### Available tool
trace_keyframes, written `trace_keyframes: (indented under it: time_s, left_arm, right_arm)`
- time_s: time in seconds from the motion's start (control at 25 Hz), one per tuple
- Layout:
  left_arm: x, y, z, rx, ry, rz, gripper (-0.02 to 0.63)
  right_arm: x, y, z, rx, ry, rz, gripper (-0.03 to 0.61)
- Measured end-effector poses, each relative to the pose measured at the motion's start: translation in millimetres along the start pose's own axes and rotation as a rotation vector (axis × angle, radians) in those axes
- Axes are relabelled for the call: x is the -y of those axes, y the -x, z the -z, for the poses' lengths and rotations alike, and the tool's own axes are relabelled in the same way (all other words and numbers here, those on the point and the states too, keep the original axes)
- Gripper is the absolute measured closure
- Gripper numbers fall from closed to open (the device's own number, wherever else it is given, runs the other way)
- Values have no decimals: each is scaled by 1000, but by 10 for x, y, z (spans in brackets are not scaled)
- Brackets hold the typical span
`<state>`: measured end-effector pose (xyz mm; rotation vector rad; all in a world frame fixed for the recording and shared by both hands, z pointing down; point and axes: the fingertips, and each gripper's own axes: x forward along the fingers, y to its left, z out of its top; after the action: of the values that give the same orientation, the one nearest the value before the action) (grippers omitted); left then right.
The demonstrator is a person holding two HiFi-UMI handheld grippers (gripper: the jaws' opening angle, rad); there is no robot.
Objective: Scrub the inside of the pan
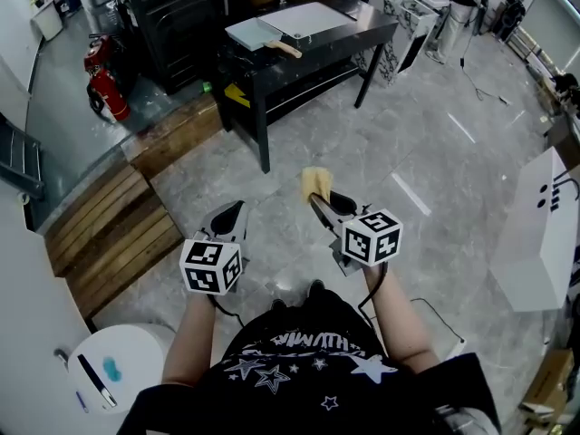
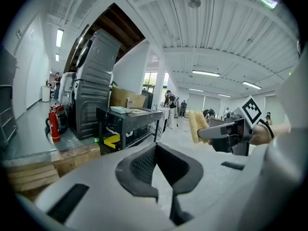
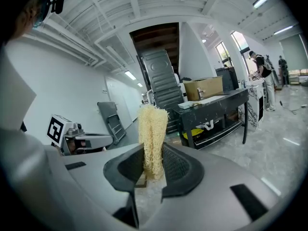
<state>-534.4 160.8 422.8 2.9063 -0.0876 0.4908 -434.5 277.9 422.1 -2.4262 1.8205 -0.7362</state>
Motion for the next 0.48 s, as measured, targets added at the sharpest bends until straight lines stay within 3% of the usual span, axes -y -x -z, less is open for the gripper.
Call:
trace_keyframes:
  time_s: [0.28,0.48]
  left_arm:
    - [-104,-96,25,-4,21,-14,606]
    - [-218,-448,-65,-15,22,-30,607]
  right_arm:
    - [233,-48,44,3,-34,19,491]
    - [632,-264,-133,22,-54,15,489]
